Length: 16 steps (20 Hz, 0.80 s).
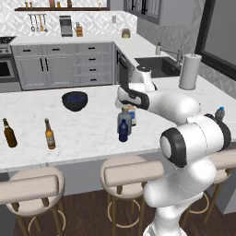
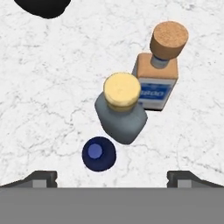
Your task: Move the plastic bottles in the middle to the plastics group, and the glass bottles in the middle to the glass group.
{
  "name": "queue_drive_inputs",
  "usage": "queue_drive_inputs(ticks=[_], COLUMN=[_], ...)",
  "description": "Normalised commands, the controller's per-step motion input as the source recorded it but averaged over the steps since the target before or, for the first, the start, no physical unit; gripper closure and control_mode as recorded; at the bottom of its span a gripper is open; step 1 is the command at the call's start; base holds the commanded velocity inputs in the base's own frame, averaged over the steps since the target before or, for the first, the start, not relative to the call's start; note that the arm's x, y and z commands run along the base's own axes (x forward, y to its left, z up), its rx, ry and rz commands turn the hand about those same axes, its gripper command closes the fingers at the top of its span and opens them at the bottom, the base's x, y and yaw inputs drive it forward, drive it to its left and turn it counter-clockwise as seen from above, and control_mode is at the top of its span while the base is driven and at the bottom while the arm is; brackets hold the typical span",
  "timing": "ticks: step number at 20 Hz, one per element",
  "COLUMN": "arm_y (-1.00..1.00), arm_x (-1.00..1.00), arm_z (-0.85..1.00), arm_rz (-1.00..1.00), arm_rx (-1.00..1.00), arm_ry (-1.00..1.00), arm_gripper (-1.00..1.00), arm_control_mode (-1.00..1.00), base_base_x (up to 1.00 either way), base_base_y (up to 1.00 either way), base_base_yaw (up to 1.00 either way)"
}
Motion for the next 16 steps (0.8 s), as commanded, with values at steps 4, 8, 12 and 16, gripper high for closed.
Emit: queue_drive_inputs(ticks=[4, 8, 12, 16], arm_y=[0.0, 0.0, 0.0, 0.0], arm_x=[0.18, 0.23, 0.28, 0.25], arm_z=[-0.25, -0.14, -0.04, -0.06], arm_rz=[0.0, 0.0, 0.0, 0.0], arm_rx=[-0.01, 0.0, 0.0, 0.0], arm_ry=[0.0, 0.0, 0.0, 0.0], arm_gripper=[-1.0, -1.0, -1.0, -1.0], arm_control_mode=[-1.0, -1.0, -1.0, -1.0], base_base_x=[0.0, 0.0, 0.0, 0.0], base_base_y=[0.0, 0.0, 0.0, 0.0], base_base_yaw=[0.0, 0.0, 0.0, 0.0])
